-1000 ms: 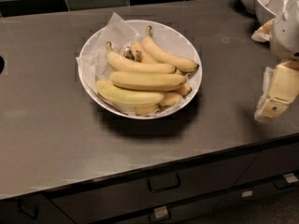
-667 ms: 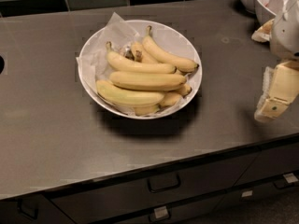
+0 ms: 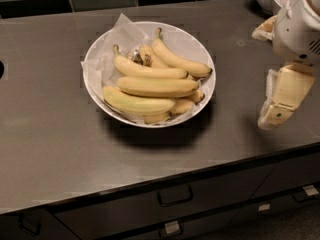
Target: Pick banana from white bowl
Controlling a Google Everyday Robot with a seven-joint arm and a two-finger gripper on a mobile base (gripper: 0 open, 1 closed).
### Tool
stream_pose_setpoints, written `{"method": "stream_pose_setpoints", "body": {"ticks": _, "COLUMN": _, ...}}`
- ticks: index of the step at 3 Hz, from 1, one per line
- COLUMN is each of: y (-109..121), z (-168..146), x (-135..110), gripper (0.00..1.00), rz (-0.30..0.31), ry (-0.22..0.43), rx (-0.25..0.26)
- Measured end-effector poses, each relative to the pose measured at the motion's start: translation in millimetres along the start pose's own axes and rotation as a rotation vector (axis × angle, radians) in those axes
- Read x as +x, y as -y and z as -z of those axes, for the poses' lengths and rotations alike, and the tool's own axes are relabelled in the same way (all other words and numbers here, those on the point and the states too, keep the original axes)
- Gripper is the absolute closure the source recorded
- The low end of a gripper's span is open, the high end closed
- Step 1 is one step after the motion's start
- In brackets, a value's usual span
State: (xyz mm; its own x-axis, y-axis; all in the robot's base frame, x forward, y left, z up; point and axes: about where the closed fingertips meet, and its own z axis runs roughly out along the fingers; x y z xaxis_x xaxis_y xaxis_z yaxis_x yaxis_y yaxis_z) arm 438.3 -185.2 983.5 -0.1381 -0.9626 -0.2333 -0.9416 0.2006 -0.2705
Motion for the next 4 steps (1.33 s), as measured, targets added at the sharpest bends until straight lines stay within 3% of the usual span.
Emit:
{"method": "stream_pose_setpoints", "body": {"ticks": 1, "y": -5.2, "z": -5.4, "x": -28.4, "gripper": 0.00, "rz": 0.063, "ry": 0.098, "rx": -0.002}}
{"method": "stream_pose_setpoints", "body": {"ticks": 2, "y": -5.3, "z": -5.5, "x": -28.5, "gripper": 0.00, "rz": 0.063, "ry": 0.098, "rx": -0.002}}
{"method": "stream_pose_setpoints", "body": {"ticks": 4, "y": -7.6, "z": -23.9, "x": -56.7, "gripper": 0.22, "rz": 0.117, "ry": 0.120, "rx": -0.041}}
